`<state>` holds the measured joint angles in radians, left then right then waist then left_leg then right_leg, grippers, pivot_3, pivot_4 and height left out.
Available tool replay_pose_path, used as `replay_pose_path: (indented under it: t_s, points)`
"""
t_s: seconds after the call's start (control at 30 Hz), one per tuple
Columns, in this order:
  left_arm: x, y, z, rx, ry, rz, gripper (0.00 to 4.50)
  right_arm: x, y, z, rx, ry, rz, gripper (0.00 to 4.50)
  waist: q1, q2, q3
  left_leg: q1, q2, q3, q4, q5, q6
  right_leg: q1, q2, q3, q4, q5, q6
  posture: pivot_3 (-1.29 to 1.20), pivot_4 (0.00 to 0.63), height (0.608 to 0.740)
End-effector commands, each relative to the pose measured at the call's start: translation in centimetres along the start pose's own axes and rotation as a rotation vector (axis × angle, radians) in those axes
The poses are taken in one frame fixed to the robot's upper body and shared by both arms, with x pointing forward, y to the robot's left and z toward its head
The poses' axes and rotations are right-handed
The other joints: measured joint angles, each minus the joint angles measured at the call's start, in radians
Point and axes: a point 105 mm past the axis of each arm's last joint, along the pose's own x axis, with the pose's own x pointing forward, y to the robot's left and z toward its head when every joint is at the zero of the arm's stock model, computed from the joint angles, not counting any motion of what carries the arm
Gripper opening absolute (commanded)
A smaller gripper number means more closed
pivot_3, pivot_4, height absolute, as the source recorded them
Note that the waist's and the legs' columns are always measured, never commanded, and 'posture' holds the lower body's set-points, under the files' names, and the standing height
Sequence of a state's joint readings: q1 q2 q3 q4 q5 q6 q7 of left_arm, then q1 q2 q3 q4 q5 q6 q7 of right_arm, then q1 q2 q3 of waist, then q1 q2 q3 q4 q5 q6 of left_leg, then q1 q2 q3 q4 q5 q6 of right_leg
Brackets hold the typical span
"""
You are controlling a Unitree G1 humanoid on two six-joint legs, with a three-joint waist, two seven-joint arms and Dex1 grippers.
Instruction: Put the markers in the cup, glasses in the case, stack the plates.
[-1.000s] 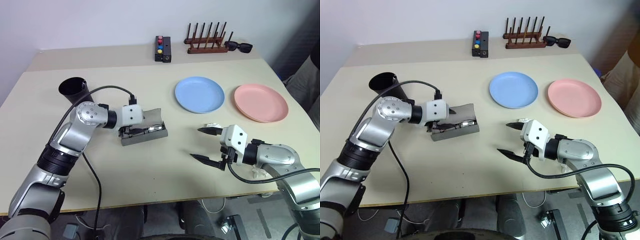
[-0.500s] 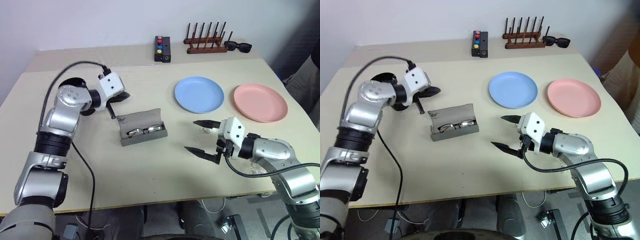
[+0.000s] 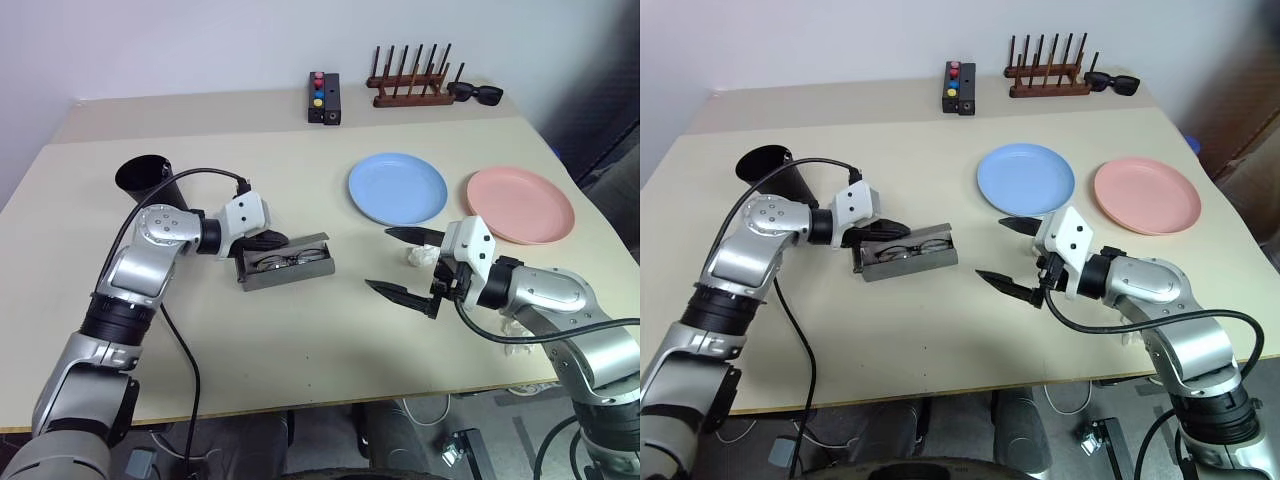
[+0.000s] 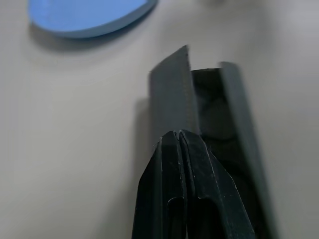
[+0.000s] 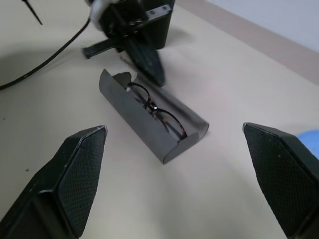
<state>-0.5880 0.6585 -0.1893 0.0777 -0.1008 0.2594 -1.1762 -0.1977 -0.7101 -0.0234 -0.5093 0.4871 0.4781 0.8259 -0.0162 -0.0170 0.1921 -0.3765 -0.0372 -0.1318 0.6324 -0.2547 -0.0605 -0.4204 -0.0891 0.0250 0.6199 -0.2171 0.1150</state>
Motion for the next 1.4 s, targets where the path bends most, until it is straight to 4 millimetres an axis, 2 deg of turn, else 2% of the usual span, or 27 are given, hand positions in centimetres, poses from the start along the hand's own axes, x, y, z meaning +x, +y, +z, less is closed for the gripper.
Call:
replay_pose_path:
  t_s: [0.03, 0.2, 0.53, 0.73, 1.1, 1.3, 1.4]
  points:
    - [-0.2, -0.8, 0.8, 0.03, -0.008, -0.016, 0.02, -0.1, 0.0, 1.5, -0.051, -0.035, 0.001, 4.5, 0.001, 0.0, 0.0, 0.0, 0.0, 0.0, 0.0, 0.0, 0.0, 0.0, 0.0, 0.0, 0.0, 0.0, 0.0, 0.0, 0.15, 0.732]
    - [0.4, -2.0, -0.8, 0.024, 0.059, -0.028, 0.02, 0.0, 0.0, 1.3, -0.052, -0.033, 0.009, 4.5, 0.002, 0.0, 0.0, 0.0, 0.0, 0.0, 0.0, 0.0, 0.0, 0.0, 0.0, 0.0, 0.0, 0.0, 0.0, 0.0, 0.15, 0.732]
    - [0.8, -2.9, -2.1, 0.007, 0.1, -0.036, 0.02, -0.2, 0.1, 0.6, -0.052, -0.026, 0.02, 4.5, 0.003, 0.0, 0.0, 0.002, 0.0, 0.0, 0.0, 0.0, 0.0, 0.002, 0.0, 0.0, 0.0, 0.0, 0.0, 0.0, 0.15, 0.732]
    - [0.6, -2.4, -1.4, -0.014, 0.058, -0.008, 0.02, -0.3, 0.2, 0.1, -0.051, -0.022, 0.022, 4.5, 0.003, 0.0, 0.0, 0.002, 0.0, 0.0, 0.0, 0.0, 0.0, 0.002, 0.0, 0.0, 0.0, 0.0, 0.0, 0.0, 0.15, 0.732]
    - [-1.9, 0.4, 2.3, -0.05, -0.135, 0.095, 0.02, -0.6, 0.0, -0.6, -0.056, -0.016, 0.013, 4.5, 0.002, 0.0, 0.0, 0.001, 0.0, 0.0, 0.0, 0.0, 0.0, 0.002, 0.0, 0.0, -0.001, 0.0, 0.0, 0.0, 0.15, 0.732]
    - [-4.2, 2.1, 3.3, -0.027, -0.191, 0.182, 0.02, -1.3, -1.9, -2.2, -0.093, 0.069, -0.072, 4.5, 0.001, 0.0, 0.0, 0.001, 0.0, 0.0, 0.0, 0.0, 0.0, 0.002, 0.0, 0.0, -0.001, 0.0, 0.0, 0.0, 0.15, 0.732]
    - [-4.8, 1.2, 2.6, -0.049, -0.188, 0.162, 0.02, -1.5, -3.5, -3.5, -0.096, 0.121, -0.152, 4.5, 0.0, 0.0, 0.0, 0.002, 0.0, 0.0, 0.0, 0.0, 0.0, 0.002, 0.0, 0.0, -0.001, 0.0, 0.0, 0.0, 0.15, 0.732]
